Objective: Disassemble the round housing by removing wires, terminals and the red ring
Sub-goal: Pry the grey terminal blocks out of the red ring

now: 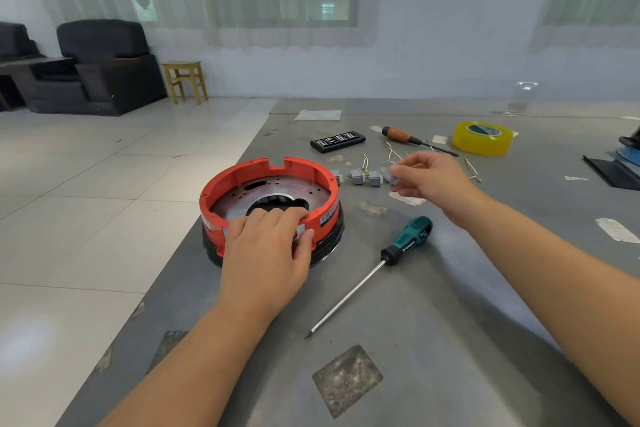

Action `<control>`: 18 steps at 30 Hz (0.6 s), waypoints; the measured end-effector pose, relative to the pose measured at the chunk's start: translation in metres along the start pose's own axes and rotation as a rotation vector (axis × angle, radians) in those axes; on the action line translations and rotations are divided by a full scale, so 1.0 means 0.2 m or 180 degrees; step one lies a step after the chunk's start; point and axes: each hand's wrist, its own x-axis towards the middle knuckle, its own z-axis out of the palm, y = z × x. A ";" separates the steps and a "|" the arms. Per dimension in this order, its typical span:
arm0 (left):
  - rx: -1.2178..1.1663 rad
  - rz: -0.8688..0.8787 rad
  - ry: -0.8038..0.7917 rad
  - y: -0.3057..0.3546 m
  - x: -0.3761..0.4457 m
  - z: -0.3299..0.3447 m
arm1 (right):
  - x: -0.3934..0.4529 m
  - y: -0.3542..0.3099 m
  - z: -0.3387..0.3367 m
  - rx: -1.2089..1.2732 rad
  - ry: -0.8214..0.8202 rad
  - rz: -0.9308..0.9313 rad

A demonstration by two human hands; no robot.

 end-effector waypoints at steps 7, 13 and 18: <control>-0.0123 -0.0013 0.0251 -0.02 0.01 0.05 | 0.36 -0.12 0.23 -0.2002 -0.0055 -0.0750; -0.0268 0.0056 0.0473 -0.07 0.01 0.09 | 0.59 -0.06 0.38 -0.2766 -0.0239 -0.0519; -0.0331 -0.0010 0.0467 -0.08 0.02 0.11 | 0.70 0.00 0.43 -0.2870 -0.0370 -0.0453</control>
